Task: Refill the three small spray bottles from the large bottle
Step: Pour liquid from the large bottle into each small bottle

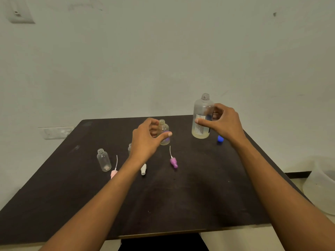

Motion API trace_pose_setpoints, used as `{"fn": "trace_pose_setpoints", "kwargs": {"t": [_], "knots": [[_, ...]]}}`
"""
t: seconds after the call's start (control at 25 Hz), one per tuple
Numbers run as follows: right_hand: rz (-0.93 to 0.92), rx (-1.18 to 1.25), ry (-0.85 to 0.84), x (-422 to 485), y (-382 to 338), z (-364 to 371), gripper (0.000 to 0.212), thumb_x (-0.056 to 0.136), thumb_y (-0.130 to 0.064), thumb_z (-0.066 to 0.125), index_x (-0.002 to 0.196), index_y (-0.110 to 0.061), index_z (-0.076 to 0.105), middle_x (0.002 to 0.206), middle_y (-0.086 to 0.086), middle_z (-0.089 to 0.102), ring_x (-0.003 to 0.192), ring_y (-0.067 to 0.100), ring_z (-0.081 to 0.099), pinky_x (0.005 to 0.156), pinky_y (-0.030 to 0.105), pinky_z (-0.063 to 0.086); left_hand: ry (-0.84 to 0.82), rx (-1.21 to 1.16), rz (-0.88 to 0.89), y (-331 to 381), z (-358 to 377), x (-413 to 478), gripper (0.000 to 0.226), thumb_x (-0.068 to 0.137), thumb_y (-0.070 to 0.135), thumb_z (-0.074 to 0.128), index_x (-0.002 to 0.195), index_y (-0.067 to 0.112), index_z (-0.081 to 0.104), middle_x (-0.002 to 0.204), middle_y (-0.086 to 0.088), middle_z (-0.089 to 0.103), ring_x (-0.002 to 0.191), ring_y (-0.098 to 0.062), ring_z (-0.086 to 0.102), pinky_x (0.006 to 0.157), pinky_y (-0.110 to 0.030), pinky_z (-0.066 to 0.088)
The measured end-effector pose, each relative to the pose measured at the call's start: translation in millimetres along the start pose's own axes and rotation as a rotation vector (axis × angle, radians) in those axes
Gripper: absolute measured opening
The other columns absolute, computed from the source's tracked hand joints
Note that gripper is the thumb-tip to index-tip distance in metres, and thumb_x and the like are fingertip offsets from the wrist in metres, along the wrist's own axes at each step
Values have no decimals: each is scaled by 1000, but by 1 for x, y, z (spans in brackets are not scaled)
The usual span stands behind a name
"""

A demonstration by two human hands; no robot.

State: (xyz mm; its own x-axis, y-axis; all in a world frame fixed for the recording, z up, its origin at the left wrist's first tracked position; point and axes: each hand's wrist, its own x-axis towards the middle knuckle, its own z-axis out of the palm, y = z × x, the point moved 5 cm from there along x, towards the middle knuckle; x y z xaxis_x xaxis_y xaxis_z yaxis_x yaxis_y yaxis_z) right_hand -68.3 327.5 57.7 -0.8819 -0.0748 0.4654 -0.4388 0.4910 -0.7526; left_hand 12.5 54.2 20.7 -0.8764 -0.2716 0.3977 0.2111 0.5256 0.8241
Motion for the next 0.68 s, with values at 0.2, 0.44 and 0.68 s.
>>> {"fn": "trace_pose_setpoints", "kwargs": {"t": [0.2, 0.44, 0.68], "knots": [[-73, -15, 1, -5, -30, -7, 78, 52, -84, 76, 114, -37, 63, 107, -19, 68, 92, -1, 67, 68, 6, 46, 10, -71, 35, 23, -18, -7, 53, 71, 41, 97, 113, 24, 71, 98, 14, 78, 85, 7, 74, 76, -7, 56], [-137, -72, -10, -15, -53, -10, 65, 62, -65, 90, 115, -36, 65, 104, -21, 69, 91, -5, 68, 68, 6, 50, 33, -126, 33, 35, -34, -14, 56, 67, 46, 98, 112, 26, 73, 97, 12, 80, 86, 5, 75, 75, -8, 56], [-254, -177, -85, -27, -80, 2, 72, 63, -52, 94, 127, -34, 66, 104, -27, 66, 88, -6, 67, 68, 0, 48, 44, -127, 55, 47, -44, -15, 63, 65, 52, 97, 117, 23, 78, 98, 12, 80, 91, 4, 75, 86, -17, 60]]}}
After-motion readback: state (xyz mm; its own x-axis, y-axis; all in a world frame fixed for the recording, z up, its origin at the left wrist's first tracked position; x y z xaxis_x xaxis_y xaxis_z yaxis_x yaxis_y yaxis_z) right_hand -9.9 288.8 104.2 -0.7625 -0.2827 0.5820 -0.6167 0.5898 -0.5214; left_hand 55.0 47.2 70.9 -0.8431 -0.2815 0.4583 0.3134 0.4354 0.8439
